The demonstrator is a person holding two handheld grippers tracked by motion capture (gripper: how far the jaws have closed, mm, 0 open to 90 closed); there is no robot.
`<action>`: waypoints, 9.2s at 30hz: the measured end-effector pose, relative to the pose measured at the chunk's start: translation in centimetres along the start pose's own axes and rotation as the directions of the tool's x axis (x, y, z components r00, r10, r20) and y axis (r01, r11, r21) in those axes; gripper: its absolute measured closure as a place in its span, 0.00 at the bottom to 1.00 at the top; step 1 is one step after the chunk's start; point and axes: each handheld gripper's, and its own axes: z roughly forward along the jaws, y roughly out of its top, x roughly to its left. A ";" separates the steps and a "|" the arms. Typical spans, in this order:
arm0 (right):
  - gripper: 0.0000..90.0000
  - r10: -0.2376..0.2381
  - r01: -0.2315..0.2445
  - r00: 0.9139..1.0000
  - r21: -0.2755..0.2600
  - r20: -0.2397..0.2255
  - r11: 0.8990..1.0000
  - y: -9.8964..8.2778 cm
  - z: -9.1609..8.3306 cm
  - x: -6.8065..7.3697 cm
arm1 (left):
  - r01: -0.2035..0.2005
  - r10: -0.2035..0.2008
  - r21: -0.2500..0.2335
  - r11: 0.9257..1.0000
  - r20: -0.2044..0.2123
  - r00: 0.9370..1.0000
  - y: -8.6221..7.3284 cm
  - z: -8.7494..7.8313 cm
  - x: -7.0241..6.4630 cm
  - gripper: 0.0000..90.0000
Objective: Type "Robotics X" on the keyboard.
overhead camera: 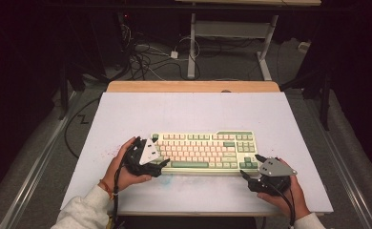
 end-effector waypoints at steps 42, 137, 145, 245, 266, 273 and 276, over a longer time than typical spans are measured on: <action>1.00 -0.009 0.014 0.990 0.035 -0.140 0.999 6.2 3.7 -0.6 | 0.171 -0.167 0.102 0.980 -0.041 0.985 -7.9 -3.2 0.4 0.22; 1.00 0.000 0.020 0.986 0.120 -0.164 0.993 4.2 5.8 0.4 | 0.075 -0.100 0.146 0.986 0.168 0.981 1.5 1.7 1.2 0.97; 1.00 -0.002 0.021 0.987 0.121 -0.160 0.992 4.2 5.9 0.4 | 0.063 -0.092 0.156 0.986 0.183 0.979 2.1 2.6 1.1 0.97; 0.54 0.036 -0.036 0.992 0.005 -0.122 0.999 5.2 4.3 0.2 | 0.081 -0.082 0.025 0.996 0.026 0.996 2.6 2.4 0.7 0.20; 0.26 0.046 -0.048 0.998 -0.052 -0.047 0.997 5.3 4.1 0.5 | 0.071 -0.071 -0.024 0.997 -0.011 0.997 2.3 2.2 0.0 0.23; 0.26 0.042 -0.043 0.999 -0.059 -0.032 0.997 5.4 3.6 0.5 | 0.051 -0.052 -0.032 0.998 -0.010 0.999 2.2 1.8 -0.2 0.22; 0.25 0.035 -0.036 0.999 -0.064 -0.019 0.997 5.4 3.4 0.5 | 0.042 -0.042 -0.033 0.999 0.000 0.999 2.2 1.5 -0.2 0.22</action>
